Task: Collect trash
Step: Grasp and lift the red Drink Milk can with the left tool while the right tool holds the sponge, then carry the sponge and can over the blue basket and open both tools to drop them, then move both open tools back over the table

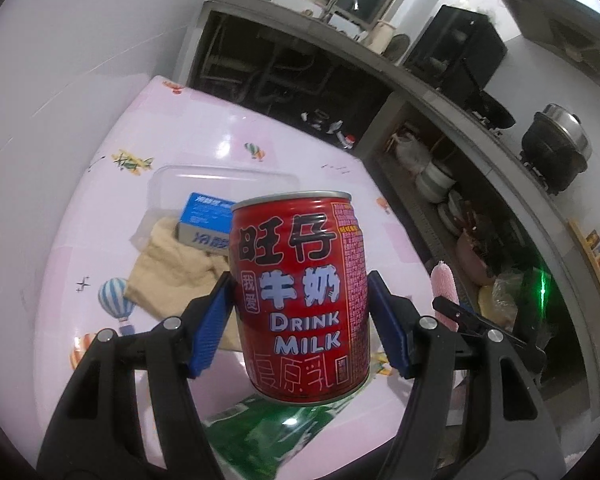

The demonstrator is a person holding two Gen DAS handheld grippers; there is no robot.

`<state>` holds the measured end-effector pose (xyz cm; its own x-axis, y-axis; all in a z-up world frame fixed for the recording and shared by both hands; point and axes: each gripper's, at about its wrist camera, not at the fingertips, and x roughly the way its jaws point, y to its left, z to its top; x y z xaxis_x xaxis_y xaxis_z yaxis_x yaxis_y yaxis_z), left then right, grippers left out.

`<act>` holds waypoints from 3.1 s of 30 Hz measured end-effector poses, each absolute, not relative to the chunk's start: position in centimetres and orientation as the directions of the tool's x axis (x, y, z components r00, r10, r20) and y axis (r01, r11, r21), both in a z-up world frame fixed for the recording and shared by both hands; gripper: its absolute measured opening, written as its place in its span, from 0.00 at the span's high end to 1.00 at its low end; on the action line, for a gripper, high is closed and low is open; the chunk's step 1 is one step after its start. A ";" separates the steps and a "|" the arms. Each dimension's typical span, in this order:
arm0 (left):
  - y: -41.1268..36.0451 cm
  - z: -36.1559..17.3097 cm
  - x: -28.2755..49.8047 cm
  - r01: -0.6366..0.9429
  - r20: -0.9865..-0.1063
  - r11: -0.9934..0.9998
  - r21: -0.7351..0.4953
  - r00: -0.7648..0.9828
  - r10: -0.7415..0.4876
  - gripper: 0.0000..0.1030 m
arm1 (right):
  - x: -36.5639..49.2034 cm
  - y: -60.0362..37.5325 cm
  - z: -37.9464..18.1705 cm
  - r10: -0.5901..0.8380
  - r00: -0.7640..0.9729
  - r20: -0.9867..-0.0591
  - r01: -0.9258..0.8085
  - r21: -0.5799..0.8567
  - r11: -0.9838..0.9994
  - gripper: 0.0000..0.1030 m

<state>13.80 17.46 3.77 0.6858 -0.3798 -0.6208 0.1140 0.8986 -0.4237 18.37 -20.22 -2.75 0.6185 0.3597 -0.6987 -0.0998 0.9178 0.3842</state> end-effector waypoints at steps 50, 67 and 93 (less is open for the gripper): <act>-31.3 -5.5 25.2 0.566 -0.823 0.711 -0.417 0.097 -0.560 0.39 | 5.5 -53.4 -16.5 0.230 0.758 -0.610 0.501 0.771 0.394 0.25; -42.9 -14.9 31.6 0.489 -0.875 0.768 -0.413 0.022 -0.484 0.29 | 16.6 -61.1 -33.4 0.290 0.695 -0.658 0.647 0.748 0.147 0.19; -26.8 -1.3 22.6 0.613 -0.747 0.712 -0.343 0.282 -0.602 0.23 | 4.2 -48.4 -24.2 0.167 0.657 -0.735 0.557 0.623 0.550 0.19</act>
<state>22.55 -26.78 -1.31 0.2816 -0.6025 -0.7468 0.6131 0.7117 -0.3430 4.24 -48.36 -24.19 0.6568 0.1674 -0.7353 0.5570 0.5496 0.6226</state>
